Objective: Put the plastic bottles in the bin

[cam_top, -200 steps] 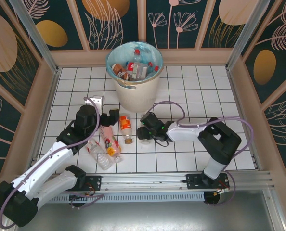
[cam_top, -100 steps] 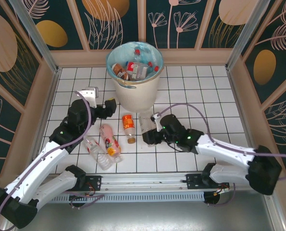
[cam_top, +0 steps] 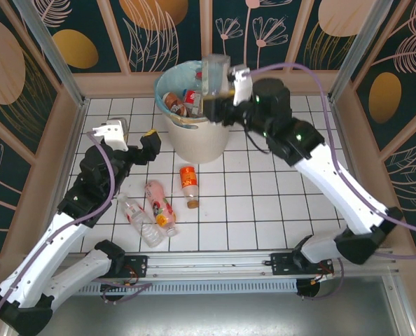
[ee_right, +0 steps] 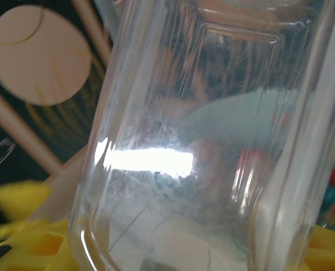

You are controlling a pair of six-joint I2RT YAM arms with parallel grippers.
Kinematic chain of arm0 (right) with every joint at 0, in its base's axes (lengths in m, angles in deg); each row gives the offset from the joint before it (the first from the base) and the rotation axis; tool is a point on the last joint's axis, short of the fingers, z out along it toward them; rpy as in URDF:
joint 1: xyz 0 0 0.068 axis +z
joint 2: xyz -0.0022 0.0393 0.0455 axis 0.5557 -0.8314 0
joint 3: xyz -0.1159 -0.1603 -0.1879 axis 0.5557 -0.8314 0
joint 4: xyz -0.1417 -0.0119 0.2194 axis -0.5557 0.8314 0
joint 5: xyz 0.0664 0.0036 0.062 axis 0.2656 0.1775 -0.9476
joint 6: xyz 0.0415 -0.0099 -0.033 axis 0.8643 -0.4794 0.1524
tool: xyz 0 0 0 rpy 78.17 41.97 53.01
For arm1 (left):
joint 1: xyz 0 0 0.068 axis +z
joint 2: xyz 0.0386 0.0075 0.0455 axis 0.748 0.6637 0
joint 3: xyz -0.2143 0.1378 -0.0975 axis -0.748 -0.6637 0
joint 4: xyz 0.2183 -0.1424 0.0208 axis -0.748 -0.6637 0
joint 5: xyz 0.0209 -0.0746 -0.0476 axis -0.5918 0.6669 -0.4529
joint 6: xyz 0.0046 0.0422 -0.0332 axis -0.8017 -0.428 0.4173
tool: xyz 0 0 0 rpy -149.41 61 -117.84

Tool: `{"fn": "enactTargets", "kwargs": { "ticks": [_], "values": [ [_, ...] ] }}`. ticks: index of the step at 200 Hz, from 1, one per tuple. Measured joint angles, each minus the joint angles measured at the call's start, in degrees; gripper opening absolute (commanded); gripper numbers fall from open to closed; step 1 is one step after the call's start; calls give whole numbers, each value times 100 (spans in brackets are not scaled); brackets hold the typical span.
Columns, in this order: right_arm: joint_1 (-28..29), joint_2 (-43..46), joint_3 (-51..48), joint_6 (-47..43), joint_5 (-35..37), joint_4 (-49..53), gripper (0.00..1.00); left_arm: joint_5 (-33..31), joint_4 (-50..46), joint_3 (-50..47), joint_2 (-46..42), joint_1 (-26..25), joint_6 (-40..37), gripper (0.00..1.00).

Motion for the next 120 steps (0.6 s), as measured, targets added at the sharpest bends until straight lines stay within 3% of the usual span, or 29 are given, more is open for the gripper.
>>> {"fn": "enactTargets", "kwargs": {
  "ticks": [26,65,78,94,120],
  "values": [
    [-354,-1071,837,-44,-166,39,32,129,-13,0,35,0,68,93],
    [-470,-2299,1248,-28,-575,61,34,173,-138,0,-120,0,66,93],
    [-470,-2684,1563,-20,-667,173,40,168,-166,-2,-210,0,66,93],
    [-463,-3106,2100,-11,-704,428,55,155,-179,-7,-313,0,66,93],
    [-415,-3392,2778,-37,-490,874,62,127,-184,-52,-428,0,63,94]
  ]
}}
